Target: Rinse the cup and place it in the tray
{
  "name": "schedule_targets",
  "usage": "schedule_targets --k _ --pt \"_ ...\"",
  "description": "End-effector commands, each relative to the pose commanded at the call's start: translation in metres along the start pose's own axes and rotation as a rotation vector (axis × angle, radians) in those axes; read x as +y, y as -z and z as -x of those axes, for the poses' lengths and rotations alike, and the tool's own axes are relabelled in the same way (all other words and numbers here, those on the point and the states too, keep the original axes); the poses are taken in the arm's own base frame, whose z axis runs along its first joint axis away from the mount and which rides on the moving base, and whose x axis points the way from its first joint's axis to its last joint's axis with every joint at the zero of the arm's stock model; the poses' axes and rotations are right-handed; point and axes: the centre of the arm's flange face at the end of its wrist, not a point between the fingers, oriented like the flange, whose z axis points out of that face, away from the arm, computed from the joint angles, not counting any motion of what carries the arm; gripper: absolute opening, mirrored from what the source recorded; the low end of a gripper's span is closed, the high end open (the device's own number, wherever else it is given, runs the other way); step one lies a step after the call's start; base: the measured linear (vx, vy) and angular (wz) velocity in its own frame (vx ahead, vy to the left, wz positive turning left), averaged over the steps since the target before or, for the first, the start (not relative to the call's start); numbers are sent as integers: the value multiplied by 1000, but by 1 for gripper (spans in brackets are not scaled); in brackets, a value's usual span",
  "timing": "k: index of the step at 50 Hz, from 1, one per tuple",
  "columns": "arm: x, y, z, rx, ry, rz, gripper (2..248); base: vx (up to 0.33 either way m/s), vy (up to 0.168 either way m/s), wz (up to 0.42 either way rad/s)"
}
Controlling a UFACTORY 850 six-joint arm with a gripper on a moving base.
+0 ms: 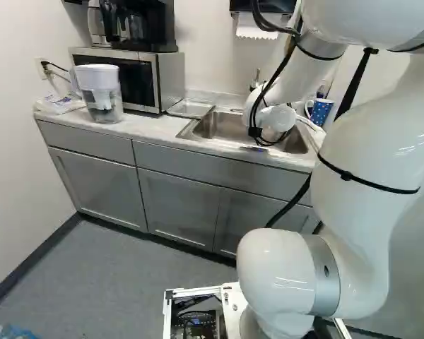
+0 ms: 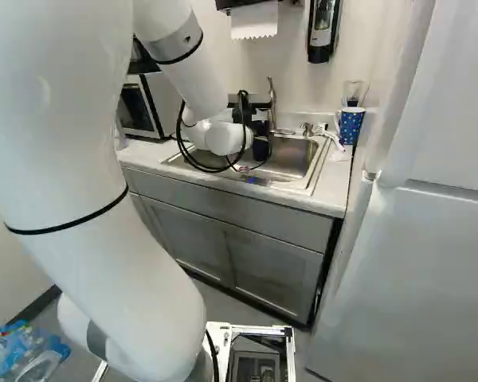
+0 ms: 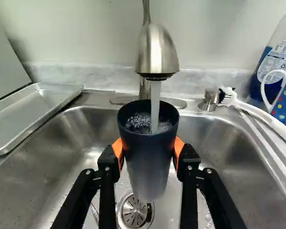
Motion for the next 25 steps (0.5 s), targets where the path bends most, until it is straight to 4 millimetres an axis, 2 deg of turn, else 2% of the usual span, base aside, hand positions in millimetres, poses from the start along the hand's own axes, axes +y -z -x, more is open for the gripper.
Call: schedule_targets --k 25 --pt "-29 3 0 2 18 -56 122 0 0 0"
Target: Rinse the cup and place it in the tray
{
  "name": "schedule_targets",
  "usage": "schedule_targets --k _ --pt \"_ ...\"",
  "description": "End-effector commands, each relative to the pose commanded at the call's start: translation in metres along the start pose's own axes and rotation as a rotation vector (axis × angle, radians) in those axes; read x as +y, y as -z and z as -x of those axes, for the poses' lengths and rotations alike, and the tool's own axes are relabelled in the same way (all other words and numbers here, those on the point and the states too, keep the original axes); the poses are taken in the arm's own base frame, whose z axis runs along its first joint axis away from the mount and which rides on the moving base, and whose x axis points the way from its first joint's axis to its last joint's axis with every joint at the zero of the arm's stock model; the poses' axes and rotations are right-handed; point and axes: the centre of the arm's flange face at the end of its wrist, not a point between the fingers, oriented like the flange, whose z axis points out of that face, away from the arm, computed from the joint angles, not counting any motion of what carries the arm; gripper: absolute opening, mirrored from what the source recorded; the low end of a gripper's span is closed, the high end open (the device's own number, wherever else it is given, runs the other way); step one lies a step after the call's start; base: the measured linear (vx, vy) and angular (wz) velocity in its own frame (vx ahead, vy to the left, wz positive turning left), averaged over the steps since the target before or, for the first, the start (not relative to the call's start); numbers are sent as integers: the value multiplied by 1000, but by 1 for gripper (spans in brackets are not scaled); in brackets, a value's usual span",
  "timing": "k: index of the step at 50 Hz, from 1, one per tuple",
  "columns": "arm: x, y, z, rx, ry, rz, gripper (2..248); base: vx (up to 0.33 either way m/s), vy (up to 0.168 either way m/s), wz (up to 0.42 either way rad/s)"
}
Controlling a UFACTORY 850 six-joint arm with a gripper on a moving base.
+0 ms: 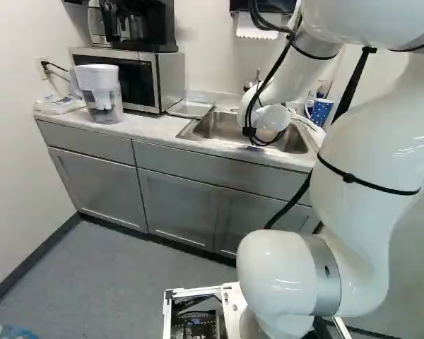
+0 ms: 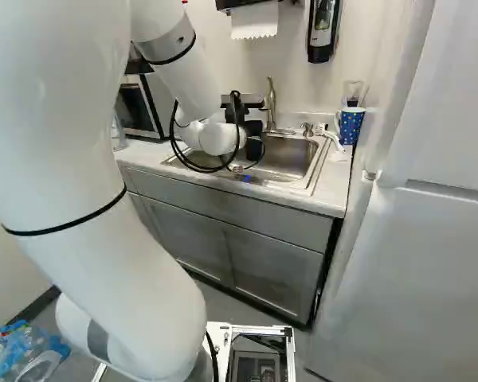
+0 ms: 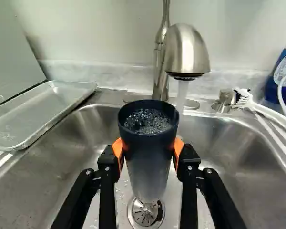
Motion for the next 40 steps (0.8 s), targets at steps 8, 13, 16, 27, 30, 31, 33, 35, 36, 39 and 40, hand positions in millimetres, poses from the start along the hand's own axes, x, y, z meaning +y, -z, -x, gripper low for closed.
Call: schedule_targets --k 8,13,16,27,30,31,33,35,36,39,40 --pt "-12 0 -7 15 7 -23 122 0 0 0" --pt "-19 -3 -13 26 12 -37 122 0 0 0" --pt "-24 -4 -17 33 14 -46 122 0 0 0" --pt "-41 -7 -31 58 23 -78 122 0 0 0" --pt "-46 -8 -34 65 25 -86 122 0 0 0" --pt "-47 -9 -35 67 26 -89 122 0 0 0" --pt "-50 -9 -38 72 27 -94 122 0 0 0" --pt "-53 -9 -40 76 28 -100 122 0 0 0" --pt "-55 -8 -41 78 29 -103 122 0 0 0" --pt "-59 -7 -44 85 31 -111 122 0 0 0" --pt "-61 -7 -45 87 32 -114 122 0 0 0"
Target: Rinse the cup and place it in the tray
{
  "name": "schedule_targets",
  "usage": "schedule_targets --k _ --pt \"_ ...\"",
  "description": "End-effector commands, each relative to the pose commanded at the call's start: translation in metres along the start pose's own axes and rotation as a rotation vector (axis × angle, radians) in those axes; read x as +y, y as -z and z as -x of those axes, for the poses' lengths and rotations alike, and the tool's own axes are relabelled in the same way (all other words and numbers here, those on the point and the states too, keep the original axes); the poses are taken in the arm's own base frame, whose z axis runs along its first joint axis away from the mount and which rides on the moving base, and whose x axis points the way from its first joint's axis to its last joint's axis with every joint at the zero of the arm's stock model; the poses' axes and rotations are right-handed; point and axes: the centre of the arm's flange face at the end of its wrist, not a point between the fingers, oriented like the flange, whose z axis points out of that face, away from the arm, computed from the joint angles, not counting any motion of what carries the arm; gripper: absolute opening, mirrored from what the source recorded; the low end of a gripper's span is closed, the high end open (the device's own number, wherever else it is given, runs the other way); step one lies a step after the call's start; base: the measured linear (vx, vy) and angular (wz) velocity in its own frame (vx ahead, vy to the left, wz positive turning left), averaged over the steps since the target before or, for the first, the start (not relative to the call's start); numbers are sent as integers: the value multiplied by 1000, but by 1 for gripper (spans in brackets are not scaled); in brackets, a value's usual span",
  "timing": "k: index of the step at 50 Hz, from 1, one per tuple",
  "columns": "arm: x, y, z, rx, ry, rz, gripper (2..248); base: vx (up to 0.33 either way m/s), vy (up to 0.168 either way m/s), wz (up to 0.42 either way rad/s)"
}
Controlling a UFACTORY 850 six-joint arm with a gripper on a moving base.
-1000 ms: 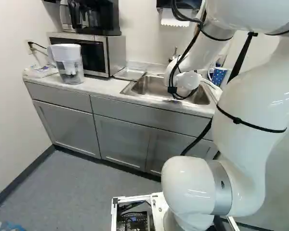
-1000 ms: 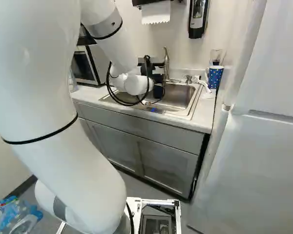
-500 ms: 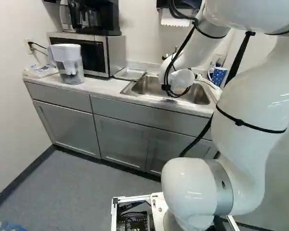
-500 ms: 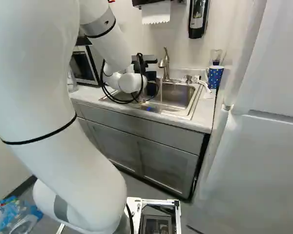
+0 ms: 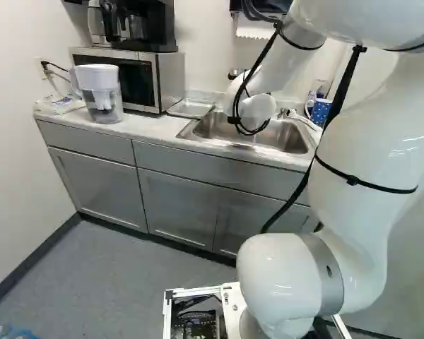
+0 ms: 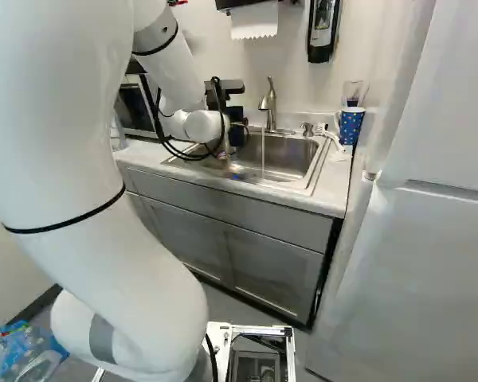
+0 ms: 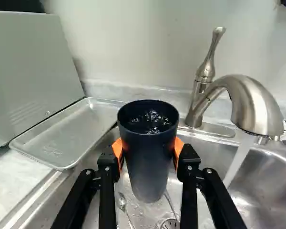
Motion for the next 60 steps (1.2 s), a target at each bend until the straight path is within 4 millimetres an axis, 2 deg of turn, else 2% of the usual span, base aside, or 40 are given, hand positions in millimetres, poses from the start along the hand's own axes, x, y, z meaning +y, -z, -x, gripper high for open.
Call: schedule_targets --k 8,53,60 --pt "-11 2 -9 18 5 -21 122 0 0 0" --pt "-13 17 -49 42 5 -24 122 0 0 0" --pt "-18 18 -56 54 7 -34 122 0 0 0"
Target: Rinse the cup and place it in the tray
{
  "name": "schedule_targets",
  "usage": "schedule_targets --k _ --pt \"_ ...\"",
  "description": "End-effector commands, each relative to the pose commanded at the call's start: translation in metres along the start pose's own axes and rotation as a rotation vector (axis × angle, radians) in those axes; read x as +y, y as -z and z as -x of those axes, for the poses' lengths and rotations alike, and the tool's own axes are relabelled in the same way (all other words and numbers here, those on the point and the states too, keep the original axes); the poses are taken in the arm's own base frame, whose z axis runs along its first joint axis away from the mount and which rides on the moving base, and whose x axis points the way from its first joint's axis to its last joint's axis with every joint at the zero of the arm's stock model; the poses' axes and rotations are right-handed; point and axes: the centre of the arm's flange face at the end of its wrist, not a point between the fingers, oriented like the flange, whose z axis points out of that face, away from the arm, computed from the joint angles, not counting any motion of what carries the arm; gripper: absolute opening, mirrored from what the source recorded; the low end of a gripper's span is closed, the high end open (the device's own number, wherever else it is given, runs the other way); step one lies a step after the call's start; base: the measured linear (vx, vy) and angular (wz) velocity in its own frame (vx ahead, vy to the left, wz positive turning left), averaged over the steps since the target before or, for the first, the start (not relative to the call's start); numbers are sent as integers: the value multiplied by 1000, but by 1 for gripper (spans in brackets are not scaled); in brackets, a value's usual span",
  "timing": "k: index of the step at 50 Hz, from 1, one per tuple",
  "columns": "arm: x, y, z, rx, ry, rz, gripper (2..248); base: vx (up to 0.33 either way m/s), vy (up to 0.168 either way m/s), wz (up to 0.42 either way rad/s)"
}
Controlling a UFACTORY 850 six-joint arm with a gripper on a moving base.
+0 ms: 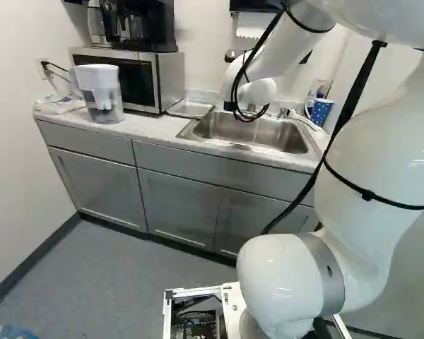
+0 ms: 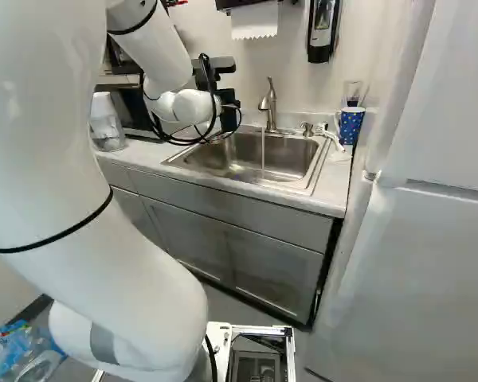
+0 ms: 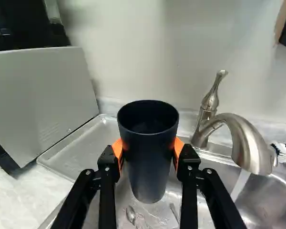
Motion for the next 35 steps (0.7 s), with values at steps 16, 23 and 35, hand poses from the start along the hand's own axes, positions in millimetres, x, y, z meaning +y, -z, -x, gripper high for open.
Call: schedule_targets --k 16,23,35 --pt "-14 0 -18 34 4 -27 122 0 0 0" --pt "-20 2 -22 43 6 -39 122 0 0 0" --pt "-32 1 -22 43 9 -62 122 0 0 0"
